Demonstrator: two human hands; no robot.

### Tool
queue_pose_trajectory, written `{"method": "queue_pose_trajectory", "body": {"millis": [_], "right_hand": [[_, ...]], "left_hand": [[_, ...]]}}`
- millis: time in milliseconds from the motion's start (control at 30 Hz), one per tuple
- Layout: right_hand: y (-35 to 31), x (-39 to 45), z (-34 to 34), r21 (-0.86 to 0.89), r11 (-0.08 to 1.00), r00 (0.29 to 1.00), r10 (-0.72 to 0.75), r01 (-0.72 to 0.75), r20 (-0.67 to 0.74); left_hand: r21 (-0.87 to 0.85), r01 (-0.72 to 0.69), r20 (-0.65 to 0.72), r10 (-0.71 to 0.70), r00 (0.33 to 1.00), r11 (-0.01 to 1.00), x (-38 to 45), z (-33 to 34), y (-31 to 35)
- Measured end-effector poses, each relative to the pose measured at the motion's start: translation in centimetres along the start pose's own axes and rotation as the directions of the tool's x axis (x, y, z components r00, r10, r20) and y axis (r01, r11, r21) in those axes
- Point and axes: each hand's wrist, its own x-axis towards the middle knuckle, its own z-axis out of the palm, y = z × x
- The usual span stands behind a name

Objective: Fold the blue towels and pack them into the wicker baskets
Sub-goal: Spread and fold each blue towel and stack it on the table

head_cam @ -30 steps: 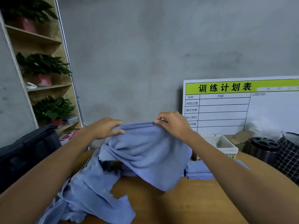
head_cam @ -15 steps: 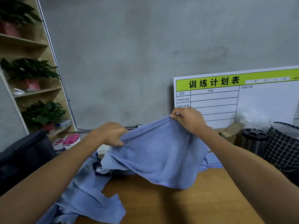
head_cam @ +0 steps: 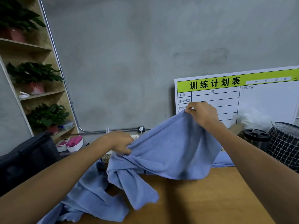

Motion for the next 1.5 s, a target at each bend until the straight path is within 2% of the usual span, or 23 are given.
{"method": "queue_pose_trajectory", "body": {"millis": [100, 200, 333, 400, 467, 500, 533, 567, 633, 700, 900, 967, 1033, 1267, 1400, 1500], "right_hand": [[1.0, -0.4, -0.6, -0.009, 1.000, 1.000, 0.026, -0.026, -0.004], [1.9, -0.7, -1.0, -0.018, 0.998, 0.999, 0.052, -0.052, 0.011], [2.8, -1.2, -2.2, -0.028, 0.995, 0.995, 0.099, -0.099, -0.010], [3.2, -1.7, -3.1, -0.038, 0.993, 0.994, 0.109, -0.110, -0.017], [3.2, -2.2, -3.9, -0.044, 0.993, 0.994, 0.108, -0.109, -0.027], [3.1, -2.5, -4.1, -0.041, 0.993, 0.994, 0.107, -0.108, -0.025], [3.0, -2.8, -4.2, -0.032, 0.994, 0.994, 0.107, -0.107, -0.020], [2.8, -3.1, -4.3, -0.020, 0.994, 0.994, 0.104, -0.105, -0.016], [2.5, -3.5, -4.2, -0.009, 0.996, 0.996, 0.089, -0.089, -0.015], [2.3, -3.8, -4.2, -0.018, 0.997, 0.997, 0.074, -0.074, -0.016], [3.5, -3.5, -4.2, -0.037, 0.996, 0.997, 0.076, -0.077, -0.030], [4.0, -3.2, -4.1, -0.058, 0.995, 0.996, 0.084, -0.085, -0.031], [4.2, -2.9, -3.9, -0.085, 0.992, 0.996, 0.086, -0.088, -0.035], [4.6, -2.0, -2.7, -0.160, 0.982, 0.989, 0.085, -0.104, -0.119], [5.0, -1.9, -2.0, -0.179, 0.979, 0.986, 0.072, -0.099, -0.153], [4.8, -1.7, -1.8, -0.210, 0.974, 0.988, 0.058, -0.088, -0.146]], "left_hand": [[-0.048, -0.012, -0.041, 0.010, 0.999, 0.999, -0.7, -0.5, 0.1], [-0.016, 0.038, 0.004, -0.038, 0.999, 0.999, -2.1, -1.9, -0.6], [-0.246, 0.194, 0.120, -0.169, 0.978, 0.950, -3.8, -3.9, -2.5], [-0.203, 0.189, 0.059, -0.181, 0.982, 0.961, -4.9, -4.4, -3.0], [-0.008, 0.194, -0.103, -0.194, 0.976, 0.981, -5.9, -4.5, -2.8], [0.029, 0.185, -0.195, -0.176, 0.965, 0.982, -6.2, -4.4, -2.5], [-0.010, 0.147, -0.260, -0.144, 0.955, 0.989, -6.3, -4.1, -2.2], [-0.138, 0.074, -0.294, -0.112, 0.949, 0.988, -6.2, -3.6, -2.0], [-0.426, -0.056, -0.293, -0.078, 0.953, 0.903, -6.1, -2.8, -1.7], [-0.577, -0.098, -0.283, -0.086, 0.955, 0.811, -6.1, -1.9, -2.1], [-0.687, -0.065, -0.279, -0.181, 0.943, 0.724, -6.0, 0.3, -2.9], [-0.691, -0.050, -0.339, -0.261, 0.904, 0.721, -5.9, 0.5, -3.1], [-0.641, -0.019, -0.396, -0.309, 0.864, 0.767, -5.6, 0.4, -3.6], [-0.391, 0.000, -0.544, -0.231, 0.807, 0.920, -4.8, -0.6, -5.1], [-0.373, 0.020, -0.583, -0.251, 0.772, 0.928, -3.6, 0.1, -6.3], [-0.428, 0.039, -0.633, -0.331, 0.700, 0.903, -2.9, 0.1, -6.4]]}}
